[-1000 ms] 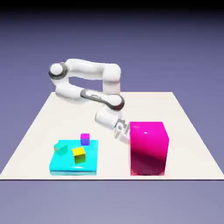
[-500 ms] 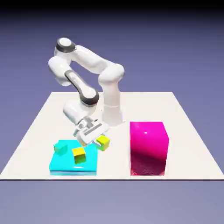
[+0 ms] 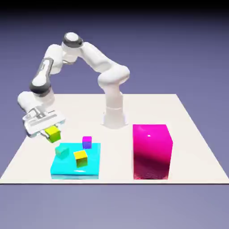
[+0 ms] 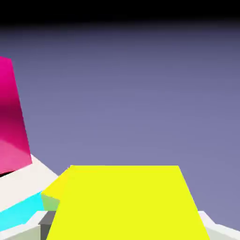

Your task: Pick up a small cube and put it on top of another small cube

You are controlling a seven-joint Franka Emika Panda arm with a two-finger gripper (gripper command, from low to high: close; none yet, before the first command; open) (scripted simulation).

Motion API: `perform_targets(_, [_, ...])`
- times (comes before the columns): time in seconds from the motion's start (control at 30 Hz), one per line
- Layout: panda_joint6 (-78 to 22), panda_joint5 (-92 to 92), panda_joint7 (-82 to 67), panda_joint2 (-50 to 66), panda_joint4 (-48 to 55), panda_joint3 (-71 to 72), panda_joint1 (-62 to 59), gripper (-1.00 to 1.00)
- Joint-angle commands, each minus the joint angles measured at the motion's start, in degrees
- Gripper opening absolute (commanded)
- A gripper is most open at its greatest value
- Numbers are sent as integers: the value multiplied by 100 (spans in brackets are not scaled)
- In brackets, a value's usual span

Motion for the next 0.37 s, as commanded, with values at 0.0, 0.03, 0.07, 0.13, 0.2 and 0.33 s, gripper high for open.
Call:
perform_targets(0.0, [6,8,-5,0,0,0,0,-100])
perform_targets(0.03, [254,-2,-55,-105,-53,-107,195,-100])
perform_targets(0.07, [503,-11,-106,-210,-105,-214,391,-100])
perform_targets(0.13, [817,-23,-169,-342,-171,-349,637,-100])
perform_targets(0.2, [817,-23,-169,-342,-171,-349,637,100])
perform_targets(0.33, [6,8,-6,0,0,0,0,100])
